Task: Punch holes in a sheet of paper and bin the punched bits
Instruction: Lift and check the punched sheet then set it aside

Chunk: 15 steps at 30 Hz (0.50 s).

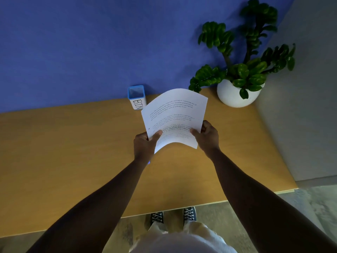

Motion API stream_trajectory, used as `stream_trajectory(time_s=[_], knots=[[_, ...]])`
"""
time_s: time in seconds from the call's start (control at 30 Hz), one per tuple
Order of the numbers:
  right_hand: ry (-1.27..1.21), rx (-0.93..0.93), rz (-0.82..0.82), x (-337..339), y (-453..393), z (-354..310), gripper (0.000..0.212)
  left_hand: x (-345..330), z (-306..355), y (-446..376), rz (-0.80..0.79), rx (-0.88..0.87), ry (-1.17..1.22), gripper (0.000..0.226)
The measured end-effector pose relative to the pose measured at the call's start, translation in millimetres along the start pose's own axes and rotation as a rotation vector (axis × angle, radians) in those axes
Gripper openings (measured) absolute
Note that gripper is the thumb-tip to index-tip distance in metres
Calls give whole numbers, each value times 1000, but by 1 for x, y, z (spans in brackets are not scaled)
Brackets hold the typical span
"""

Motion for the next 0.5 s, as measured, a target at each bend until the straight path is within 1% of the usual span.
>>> stream_trajectory(time_s=[0.1, 0.2, 0.33, 0.5], knots=[[76, -11, -23, -1, 4, 4, 26, -1, -7, 1, -6, 19, -19, 19], [125, -43, -62, -4, 8, 18, 33, -1, -22, 2, -27, 95, -47, 19], [183, -47, -49, -2, 7, 20, 31, 1, -28, 1, -39, 123, -40, 24], [185, -7, -69, -6, 2, 6, 24, 4, -20, -5, -39, 95, -21, 11]])
Point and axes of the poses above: each hand's wrist, its own y-axis away from the middle knuckle, its own x-axis out of the back of the hand, z = x × y, the point moved 10 cm from there along -y, towards the middle knuckle, and after that the axes turned 13 degrees about -z, right-handed, at the moved point
